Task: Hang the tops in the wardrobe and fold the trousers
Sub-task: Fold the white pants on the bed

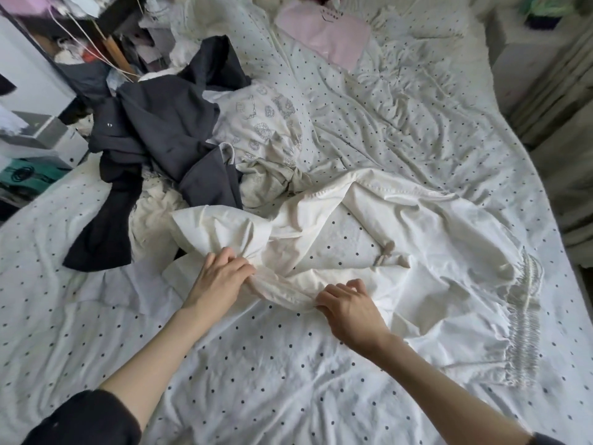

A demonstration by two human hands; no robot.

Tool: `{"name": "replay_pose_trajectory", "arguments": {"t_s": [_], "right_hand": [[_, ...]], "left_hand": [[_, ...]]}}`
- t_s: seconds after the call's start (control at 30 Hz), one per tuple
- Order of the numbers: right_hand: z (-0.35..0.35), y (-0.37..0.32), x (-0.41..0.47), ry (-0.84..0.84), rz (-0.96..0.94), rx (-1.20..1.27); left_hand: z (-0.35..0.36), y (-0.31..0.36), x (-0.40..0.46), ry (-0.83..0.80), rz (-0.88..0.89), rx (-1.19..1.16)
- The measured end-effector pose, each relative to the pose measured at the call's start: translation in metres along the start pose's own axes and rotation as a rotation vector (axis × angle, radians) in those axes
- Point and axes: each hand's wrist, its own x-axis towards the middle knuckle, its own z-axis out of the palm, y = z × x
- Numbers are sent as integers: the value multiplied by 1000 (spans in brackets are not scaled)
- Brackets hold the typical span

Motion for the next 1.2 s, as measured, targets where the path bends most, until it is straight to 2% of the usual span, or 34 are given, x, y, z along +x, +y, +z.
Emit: {"name": "replay_pose_trajectory", "arguments": {"t_s": [0.13,0.3,0.43,0.53,0.67,0.77,0.87,0.97,1.07,1.13,1.2], "right_hand": [[-17,-1,-8,4,39,-26],[-35,-13,-6,23,82,-47],[-48,-31,-2,61,73,-41],[-54,-50,-2,70,7,-50],[-52,-54,-21,25,-41,-87],[-47,-53,-39,-84,-14,-138],[-37,-57,-55,-307,5,-171],[-29,-69,-67,-584,11,-252],[-21,-83,-64,-734,13,-309],[-18,-91,-57,-731,1,-329],[-11,-104,-44,-688,-29,-348]], "left_hand": [[-14,-8,-2,26,-16,182],[-39,-16,-12,152,-81,290],[-60,-21,-38,251,-217,375],[-64,-22,-73,252,-372,412],[-64,-20,-125,141,-572,417],[-56,-24,-173,100,-707,412],[-39,-15,-220,2,-829,360],[-9,0,-257,-172,-835,267],[13,4,-279,-303,-821,198],[26,2,-286,-379,-800,147],[36,1,-292,-496,-707,41]]}}
